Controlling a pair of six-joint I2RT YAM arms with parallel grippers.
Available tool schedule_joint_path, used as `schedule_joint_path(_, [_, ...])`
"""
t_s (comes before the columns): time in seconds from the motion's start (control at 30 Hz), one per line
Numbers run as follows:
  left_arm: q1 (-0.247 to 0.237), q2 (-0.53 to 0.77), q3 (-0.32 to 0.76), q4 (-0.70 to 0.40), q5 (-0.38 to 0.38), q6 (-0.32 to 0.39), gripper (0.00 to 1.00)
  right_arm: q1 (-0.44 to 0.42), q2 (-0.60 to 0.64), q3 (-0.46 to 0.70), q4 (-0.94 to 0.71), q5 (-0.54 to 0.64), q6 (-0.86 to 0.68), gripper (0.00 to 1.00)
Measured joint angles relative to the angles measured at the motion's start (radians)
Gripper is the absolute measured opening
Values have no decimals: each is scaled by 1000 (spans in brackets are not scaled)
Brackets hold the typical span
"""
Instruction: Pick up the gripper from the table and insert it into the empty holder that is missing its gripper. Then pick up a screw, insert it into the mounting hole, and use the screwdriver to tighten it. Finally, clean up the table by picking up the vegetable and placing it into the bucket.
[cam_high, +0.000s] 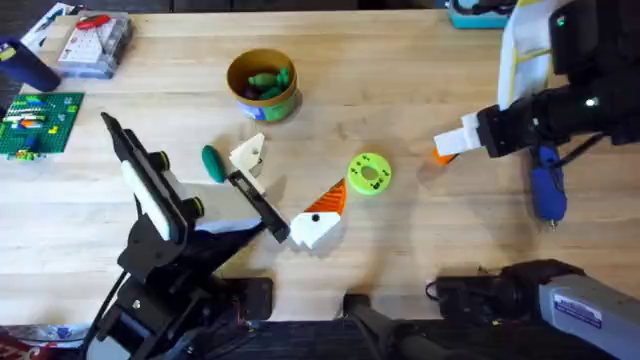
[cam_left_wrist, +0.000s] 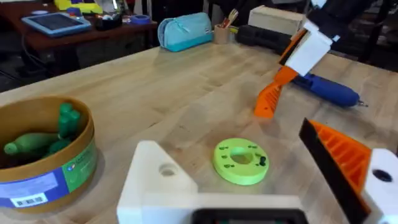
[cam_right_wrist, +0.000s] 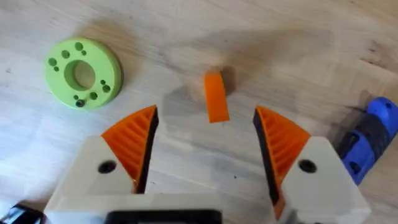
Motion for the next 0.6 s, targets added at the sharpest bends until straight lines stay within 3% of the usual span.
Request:
schedule_joint_path(0.43, [0, 0, 0, 0, 0, 0, 990, -3, 196, 0, 26, 8, -43, 883])
schedule_joint_path(0.6, [0, 0, 0, 0, 0, 0, 990, -3, 225, 0, 31, 12, -52, 722])
